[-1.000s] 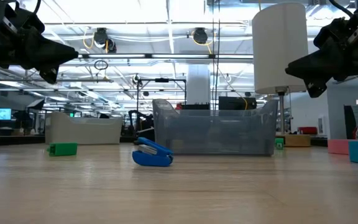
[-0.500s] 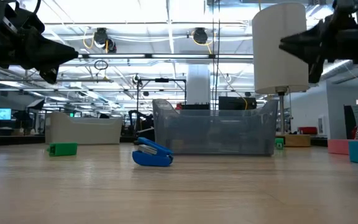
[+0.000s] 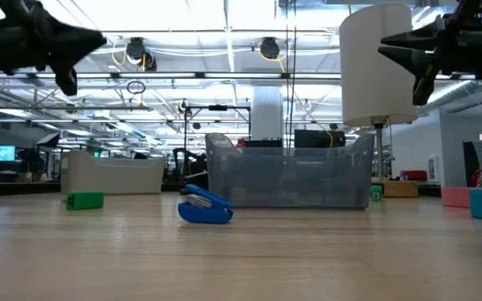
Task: Pick and place Stapler, Stapler remover, tape
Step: Put the large black stapler into the white bin
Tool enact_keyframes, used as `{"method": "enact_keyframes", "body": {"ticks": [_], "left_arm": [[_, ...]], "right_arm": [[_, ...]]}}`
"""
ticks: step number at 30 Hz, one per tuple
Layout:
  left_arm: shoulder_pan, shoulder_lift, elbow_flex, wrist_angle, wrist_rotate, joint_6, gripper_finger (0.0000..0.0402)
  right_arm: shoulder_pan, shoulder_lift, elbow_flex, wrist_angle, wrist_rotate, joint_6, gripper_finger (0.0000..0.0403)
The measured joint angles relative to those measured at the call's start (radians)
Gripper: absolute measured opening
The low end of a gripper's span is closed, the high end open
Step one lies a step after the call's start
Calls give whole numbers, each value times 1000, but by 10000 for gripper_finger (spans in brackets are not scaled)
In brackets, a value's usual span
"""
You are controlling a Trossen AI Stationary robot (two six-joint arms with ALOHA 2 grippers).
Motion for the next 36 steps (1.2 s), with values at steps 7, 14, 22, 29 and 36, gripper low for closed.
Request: {"method": "enact_keyframes", "body": {"ticks": [7, 14, 22, 29, 36], "left_arm": [[0, 0, 0, 206, -60, -7, 37], [0, 90, 69, 121, -19, -45, 37], [3, 451, 357, -58, -18, 19, 37], [62, 843, 703, -303, -13, 127, 37], [178, 1161, 979, -462, 151, 243, 37]], "right_arm": [[0, 0, 0, -5, 0, 0, 59], [0, 0, 0, -5, 0, -3, 59], [0, 0, 0, -6, 0, -3, 59], [0, 0, 0, -7, 0, -3, 59], [0, 0, 0, -7, 0, -3, 59]]}}
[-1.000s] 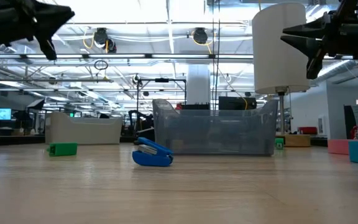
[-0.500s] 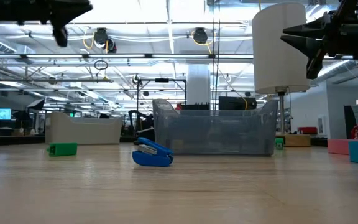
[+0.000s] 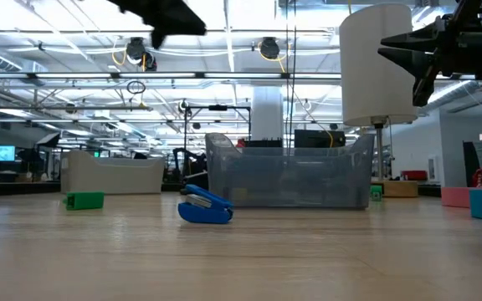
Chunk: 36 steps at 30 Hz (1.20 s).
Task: Pick and place Stapler, Stapler remover, tape
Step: Put the large black stapler into the white bin
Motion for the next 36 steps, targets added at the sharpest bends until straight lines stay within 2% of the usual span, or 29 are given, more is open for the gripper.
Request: {"method": "enact_keyframes", "body": {"ticks": [4, 7, 11, 18, 22, 26, 36], "left_arm": [[72, 127, 96, -12, 102, 51, 37], [144, 213, 167, -84, 170, 55, 37], [247, 329, 247, -191, 203, 14, 37], [392, 538, 322, -229, 344, -70, 37], [451, 630, 358, -231, 380, -85, 37], [490, 681, 396, -233, 390, -69, 37], [515, 691, 403, -136, 381, -11, 37]], "right_arm": [[0, 0, 0, 0, 0, 0, 59], [0, 0, 0, -1, 0, 0, 59], [0, 0, 0, -5, 0, 0, 59], [0, 0, 0, -6, 0, 0, 59], [0, 0, 0, -6, 0, 0, 59], [0, 0, 0, -6, 0, 0, 59], [0, 0, 0, -6, 0, 0, 59]]}}
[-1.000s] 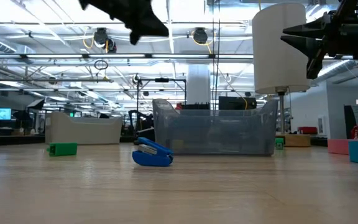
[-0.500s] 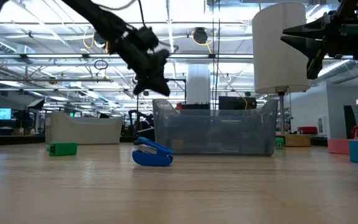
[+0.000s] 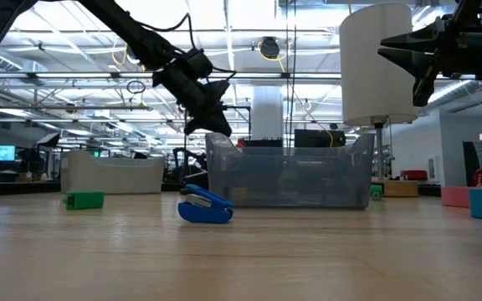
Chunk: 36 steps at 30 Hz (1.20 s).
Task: Pick and place Stapler, Stapler remover, tape
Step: Put the large black stapler into the white bin
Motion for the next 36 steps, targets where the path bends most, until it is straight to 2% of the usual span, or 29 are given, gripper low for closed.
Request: {"method": "enact_keyframes", "body": {"ticks": [5, 19, 24, 28, 31, 36], "left_arm": [[-3, 0, 0, 2, -57, 17, 37], [-11, 0, 0, 24, -60, 65, 43], [-33, 0, 0, 22, -63, 135, 90], [-52, 0, 0, 18, -135, 144, 145], [-60, 0, -1, 16, -147, 166, 182], [-67, 0, -1, 16, -158, 192, 221]], "right_arm": [[0, 0, 0, 0, 3, 0, 59], [0, 0, 0, 0, 4, 0, 59], [0, 0, 0, 0, 4, 0, 59], [0, 0, 0, 0, 4, 0, 59], [0, 0, 0, 0, 4, 0, 59], [0, 0, 0, 0, 4, 0, 59]]}}
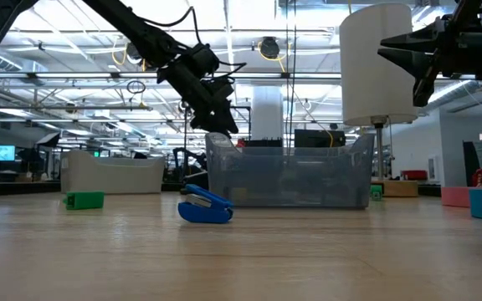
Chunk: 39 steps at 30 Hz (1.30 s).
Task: Pick and place Stapler, Stapler remover, tape
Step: Put the large black stapler into the white bin
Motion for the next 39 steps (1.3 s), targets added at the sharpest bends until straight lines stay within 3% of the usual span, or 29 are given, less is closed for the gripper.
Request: {"method": "enact_keyframes", "body": {"ticks": [4, 11, 27, 35, 39], "left_arm": [[-3, 0, 0, -14, -7, 25, 235], [-40, 0, 0, -197, -208, 80, 233], [-35, 4, 0, -233, -208, -38, 232], [-8, 86, 9, -254, -188, -89, 232], [-6, 140, 90, -313, -180, -97, 232]], "right_arm": [[0, 0, 0, 0, 0, 0, 59], [0, 0, 0, 0, 0, 0, 59], [0, 0, 0, 0, 0, 0, 59], [0, 0, 0, 0, 0, 0, 59], [0, 0, 0, 0, 0, 0, 59]]}}
